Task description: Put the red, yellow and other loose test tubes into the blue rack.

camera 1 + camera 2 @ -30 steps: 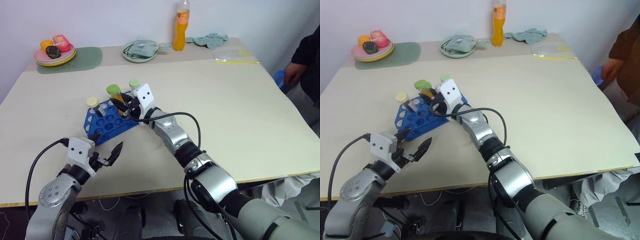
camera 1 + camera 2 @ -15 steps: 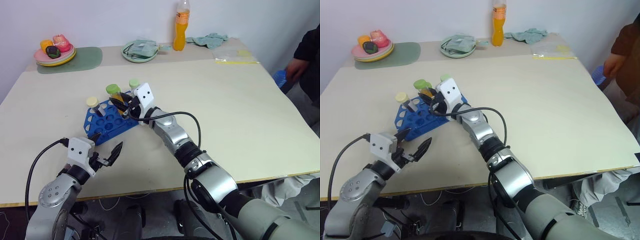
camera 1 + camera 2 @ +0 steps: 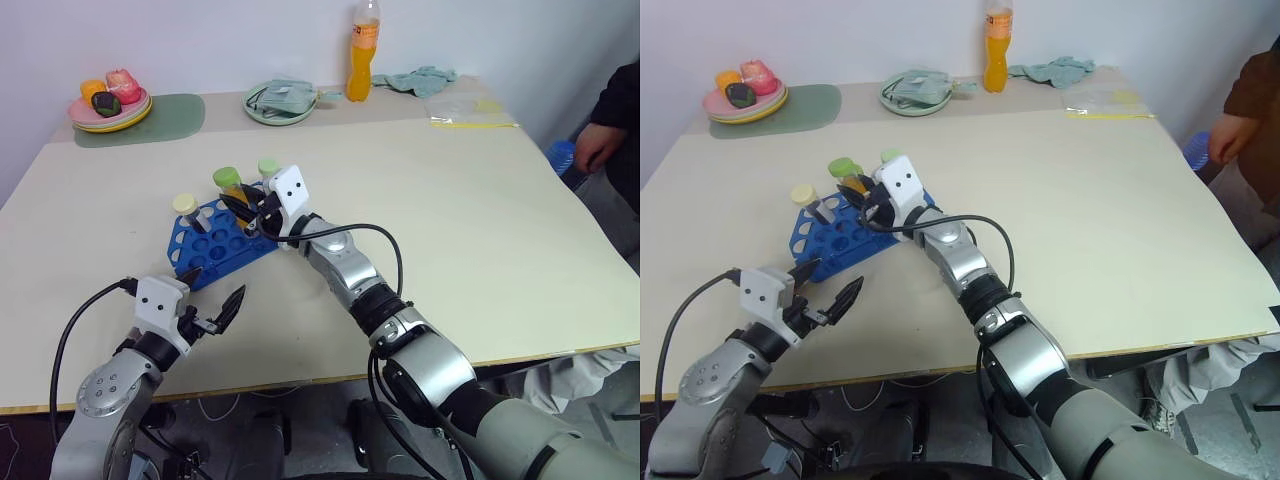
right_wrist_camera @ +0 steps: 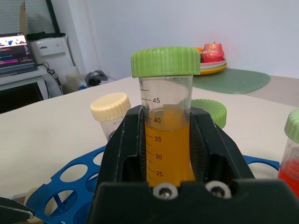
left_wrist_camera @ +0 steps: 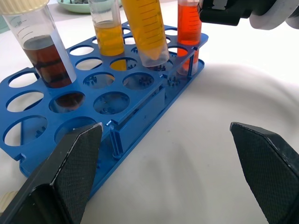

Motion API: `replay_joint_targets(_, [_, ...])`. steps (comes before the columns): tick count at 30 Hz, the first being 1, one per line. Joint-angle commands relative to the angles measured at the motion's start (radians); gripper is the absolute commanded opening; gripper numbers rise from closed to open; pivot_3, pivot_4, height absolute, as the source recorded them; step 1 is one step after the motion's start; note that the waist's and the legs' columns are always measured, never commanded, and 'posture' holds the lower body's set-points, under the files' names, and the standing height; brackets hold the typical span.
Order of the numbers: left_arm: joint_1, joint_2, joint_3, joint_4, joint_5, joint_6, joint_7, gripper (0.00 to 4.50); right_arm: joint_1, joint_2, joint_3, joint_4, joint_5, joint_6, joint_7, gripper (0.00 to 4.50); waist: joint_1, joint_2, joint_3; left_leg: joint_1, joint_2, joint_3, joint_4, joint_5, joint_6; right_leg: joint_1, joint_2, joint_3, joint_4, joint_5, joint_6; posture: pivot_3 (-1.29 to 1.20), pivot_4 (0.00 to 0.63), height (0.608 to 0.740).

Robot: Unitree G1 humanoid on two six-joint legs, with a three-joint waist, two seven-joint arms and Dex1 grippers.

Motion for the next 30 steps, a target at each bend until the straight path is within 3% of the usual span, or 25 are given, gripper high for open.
replay_joint_targets(1, [-0.005, 0.002, 0.006, -0.017, -0.002, -0.020, -0.002, 4.50, 0.101, 0.098, -0.002, -0.054, 0.004, 0.002, -0.001, 0.95, 0.000, 0.000, 0.000, 0.000, 0.000, 0.000, 0.000, 0.000, 0.000, 0.000, 0.000, 0.000, 0.000, 0.000, 0.000, 0.00, 0.150, 0.740])
replay_joint_targets(14, [-0.007, 0.001, 0.005, -0.016, 0.000, -0.020, -0.003, 4.50, 0.134, 0.073, 0.023, -0.079, -0.018, 0.035, -0.001, 0.95, 0.000, 0.000, 0.000, 0.000, 0.000, 0.000, 0.000, 0.000, 0.000, 0.000, 0.000, 0.000, 0.000, 0.000, 0.000, 0.00, 0.150, 0.740])
replay_joint_targets(30, [0.002, -0.008, 0.006, -0.018, 0.003, -0.026, -0.005, 4.50, 0.068, 0.109, -0.006, 0.024, -0.029, -0.049, -0.054, 0.95, 0.003, 0.000, 0.000, 0.001, 0.000, 0.000, 0.001, 0.000, 0.000, 0.001, 0.000, 0.000, 0.000, 0.000, 0.000, 0.00, 0.150, 0.740])
